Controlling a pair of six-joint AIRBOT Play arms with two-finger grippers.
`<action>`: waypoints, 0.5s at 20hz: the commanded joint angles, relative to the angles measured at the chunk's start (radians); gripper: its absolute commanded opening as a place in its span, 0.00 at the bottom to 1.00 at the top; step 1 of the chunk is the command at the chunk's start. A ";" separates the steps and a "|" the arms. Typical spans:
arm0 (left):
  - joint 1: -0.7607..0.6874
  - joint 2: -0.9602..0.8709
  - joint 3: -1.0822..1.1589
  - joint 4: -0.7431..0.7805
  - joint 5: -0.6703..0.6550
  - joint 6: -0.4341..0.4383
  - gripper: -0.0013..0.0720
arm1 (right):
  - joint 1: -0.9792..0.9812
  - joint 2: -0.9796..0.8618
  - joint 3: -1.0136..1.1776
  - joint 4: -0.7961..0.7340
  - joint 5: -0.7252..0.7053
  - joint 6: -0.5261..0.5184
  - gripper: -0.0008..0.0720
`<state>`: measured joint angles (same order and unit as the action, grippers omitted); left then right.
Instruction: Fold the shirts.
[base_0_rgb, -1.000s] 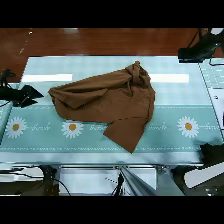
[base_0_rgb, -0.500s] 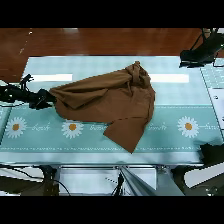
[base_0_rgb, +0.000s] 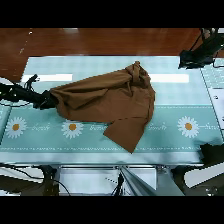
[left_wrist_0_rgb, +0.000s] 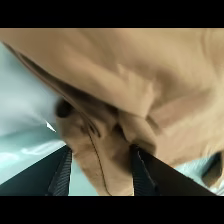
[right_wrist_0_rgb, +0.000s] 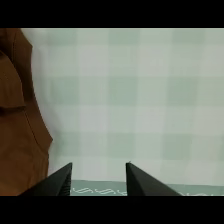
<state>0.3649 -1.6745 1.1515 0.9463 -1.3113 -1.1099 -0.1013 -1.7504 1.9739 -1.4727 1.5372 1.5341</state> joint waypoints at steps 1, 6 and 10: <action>-0.026 -0.005 0.001 -0.011 -0.043 0.017 0.63 | -0.001 0.001 0.000 0.002 0.008 0.000 0.60; -0.105 -0.071 0.002 -0.011 -0.036 -0.044 0.17 | -0.001 0.003 0.000 0.001 0.037 0.000 0.60; -0.109 -0.076 0.002 -0.011 -0.037 -0.047 0.05 | -0.002 0.009 0.000 -0.053 0.074 -0.007 0.60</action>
<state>0.2649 -1.7424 1.1530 0.9230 -1.3621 -1.1446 -0.1020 -1.7435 1.9739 -1.4830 1.5776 1.5337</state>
